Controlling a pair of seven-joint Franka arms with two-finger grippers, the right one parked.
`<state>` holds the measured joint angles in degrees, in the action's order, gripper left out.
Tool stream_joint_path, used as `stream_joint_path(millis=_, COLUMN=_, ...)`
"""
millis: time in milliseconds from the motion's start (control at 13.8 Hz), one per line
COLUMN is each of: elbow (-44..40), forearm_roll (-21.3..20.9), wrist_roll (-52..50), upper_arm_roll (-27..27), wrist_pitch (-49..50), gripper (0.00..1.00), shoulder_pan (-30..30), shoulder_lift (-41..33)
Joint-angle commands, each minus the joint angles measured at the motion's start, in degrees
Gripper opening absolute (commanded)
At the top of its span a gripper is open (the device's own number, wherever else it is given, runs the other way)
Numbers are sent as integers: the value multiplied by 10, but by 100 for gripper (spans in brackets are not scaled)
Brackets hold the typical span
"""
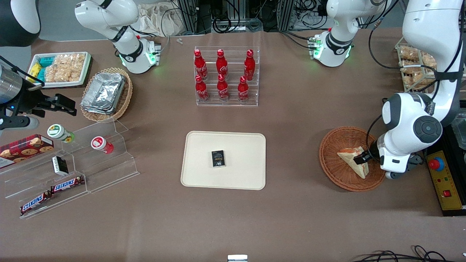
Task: Place sandwich from basket to tray
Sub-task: 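Lower the left gripper into the wicker basket and grasp the wrapped sandwich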
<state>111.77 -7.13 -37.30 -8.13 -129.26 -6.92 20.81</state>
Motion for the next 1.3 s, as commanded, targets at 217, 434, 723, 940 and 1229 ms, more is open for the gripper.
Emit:
stream_joint_path(millis=217, elbow=12, forearm_roll=-15, wrist_roll=-65, upper_arm_roll=-3, wrist_pitch=-34, gripper=100, shoulder_pan=-3, shoulder_lift=28)
stream_joint_path(millis=434, elbow=2, forearm_roll=-13, wrist_roll=-115, upper_arm_roll=-4, wrist_pitch=-48, gripper=99, shoulder_pan=0, shoulder_lift=55)
stream_joint_path(millis=723, elbow=-13, forearm_roll=-14, wrist_roll=-129, upper_arm_roll=-5, wrist_pitch=-51, gripper=0, shoulder_pan=2, shoulder_lift=70)
stream_joint_path(millis=940, elbow=-16, forearm_roll=-14, wrist_roll=-111, upper_arm_roll=-6, wrist_pitch=-45, gripper=0, shoulder_pan=2, shoulder_lift=61)
stream_joint_path(millis=1229, elbow=-154, forearm_roll=-5, wrist_roll=-57, upper_arm_roll=-20, wrist_pitch=138, gripper=0, shoulder_pan=6, shoulder_lift=44)
